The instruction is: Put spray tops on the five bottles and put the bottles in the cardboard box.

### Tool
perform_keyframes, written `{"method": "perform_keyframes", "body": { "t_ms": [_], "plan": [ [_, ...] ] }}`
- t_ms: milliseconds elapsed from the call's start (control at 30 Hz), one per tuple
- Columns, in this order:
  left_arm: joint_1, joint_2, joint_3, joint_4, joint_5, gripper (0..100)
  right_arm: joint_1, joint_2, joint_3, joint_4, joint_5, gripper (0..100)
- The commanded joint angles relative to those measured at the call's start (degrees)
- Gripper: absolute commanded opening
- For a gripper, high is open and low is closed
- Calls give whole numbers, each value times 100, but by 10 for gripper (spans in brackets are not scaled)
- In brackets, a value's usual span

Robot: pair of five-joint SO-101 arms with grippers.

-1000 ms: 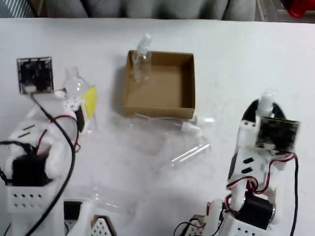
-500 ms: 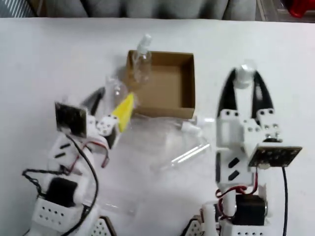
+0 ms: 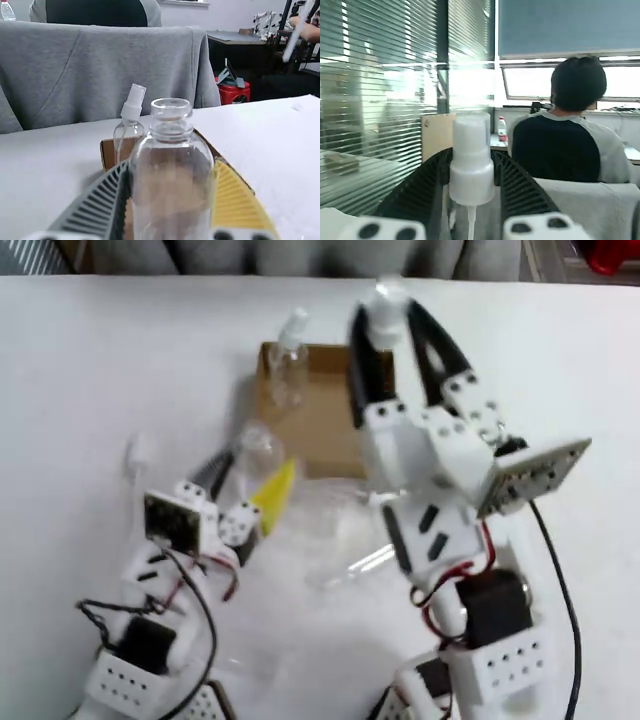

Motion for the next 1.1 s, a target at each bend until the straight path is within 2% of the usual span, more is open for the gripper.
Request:
{"method": "perform_keyframes", "body": {
  "t_ms": [0,167,267,400,1067],
  "plan": [
    [92,-330,220,-246,-492,68,-541,382,-862,-92,-79,15],
    [242,-734,554,-237,-527,68,-1042,752,-1020,-127,-97,15],
    [462,-848,580,-53,-466,68,-1270,848,-1020,-136,-387,14],
    [541,-866,580,35,-466,68,-1279,857,-941,-92,-695,14],
    [532,-866,580,26,-466,68,-1305,-66,475,110,-747,14]
  ]
}}
